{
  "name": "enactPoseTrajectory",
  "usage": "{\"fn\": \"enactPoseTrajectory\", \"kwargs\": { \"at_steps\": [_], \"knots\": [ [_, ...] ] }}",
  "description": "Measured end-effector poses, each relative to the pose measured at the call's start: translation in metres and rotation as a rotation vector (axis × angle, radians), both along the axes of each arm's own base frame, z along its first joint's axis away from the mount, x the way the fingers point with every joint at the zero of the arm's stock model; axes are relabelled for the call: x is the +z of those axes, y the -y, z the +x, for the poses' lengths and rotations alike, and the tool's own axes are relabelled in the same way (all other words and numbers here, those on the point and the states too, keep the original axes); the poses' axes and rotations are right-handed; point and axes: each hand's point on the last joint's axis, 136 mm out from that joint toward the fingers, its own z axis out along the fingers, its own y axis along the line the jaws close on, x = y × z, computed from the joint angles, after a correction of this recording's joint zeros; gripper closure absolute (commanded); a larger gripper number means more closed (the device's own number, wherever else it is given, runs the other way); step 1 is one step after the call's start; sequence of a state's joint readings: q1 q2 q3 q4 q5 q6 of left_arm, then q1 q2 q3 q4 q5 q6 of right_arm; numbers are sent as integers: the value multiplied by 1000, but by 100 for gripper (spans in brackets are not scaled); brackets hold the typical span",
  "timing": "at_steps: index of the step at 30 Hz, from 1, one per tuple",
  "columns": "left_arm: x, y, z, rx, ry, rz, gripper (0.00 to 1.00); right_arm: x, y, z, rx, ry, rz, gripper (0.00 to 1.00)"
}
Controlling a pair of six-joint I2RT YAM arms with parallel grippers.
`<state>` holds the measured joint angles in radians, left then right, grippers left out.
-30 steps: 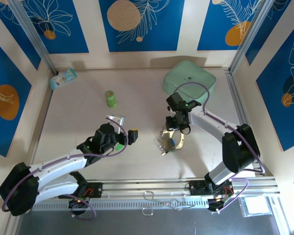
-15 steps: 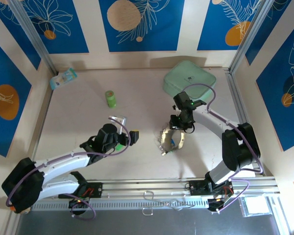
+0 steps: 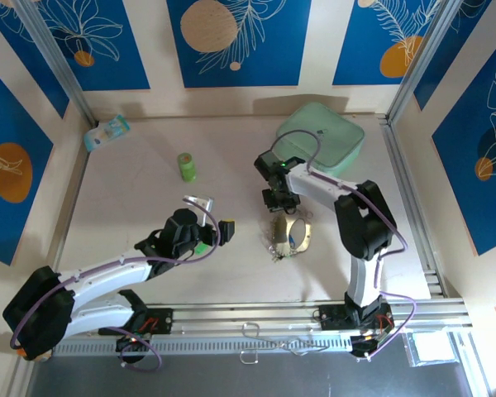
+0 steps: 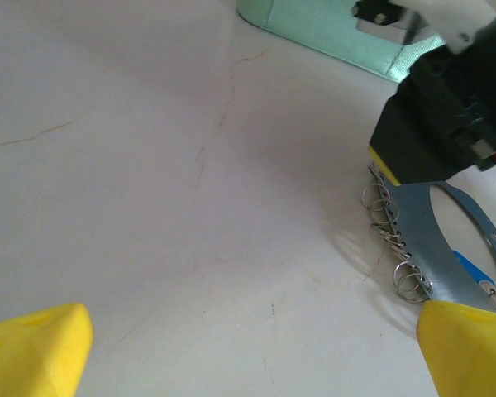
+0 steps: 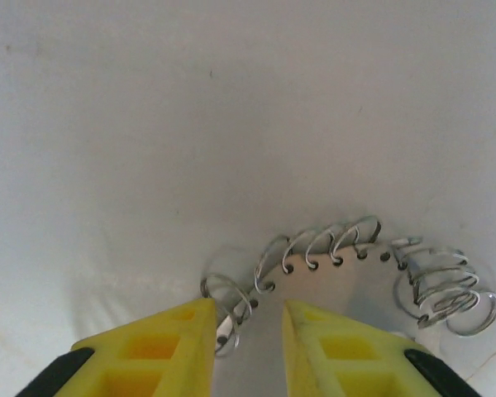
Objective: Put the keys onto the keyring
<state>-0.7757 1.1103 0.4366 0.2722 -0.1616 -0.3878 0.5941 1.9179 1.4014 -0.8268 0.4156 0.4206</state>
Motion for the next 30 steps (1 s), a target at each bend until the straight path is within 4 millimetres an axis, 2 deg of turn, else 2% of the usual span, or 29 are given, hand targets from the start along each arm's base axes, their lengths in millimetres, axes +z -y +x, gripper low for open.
{"fn": "enactPoseTrajectory", "kwargs": {
  "at_steps": [8, 20, 26, 30],
  "knots": [
    [0, 0, 0, 1, 1, -1, 0, -18, 7, 6, 15, -15, -178, 79],
    [3, 0, 0, 1, 6, -7, 0, -15, 18, 2, 22, -16, -268, 96],
    [8, 0, 0, 1, 19, -18, 0, -16, 14, 1, 26, -17, -252, 96],
    [9, -1, 0, 1, 21, -21, 0, -12, 9, 1, 18, -8, -190, 89]
  ]
}}
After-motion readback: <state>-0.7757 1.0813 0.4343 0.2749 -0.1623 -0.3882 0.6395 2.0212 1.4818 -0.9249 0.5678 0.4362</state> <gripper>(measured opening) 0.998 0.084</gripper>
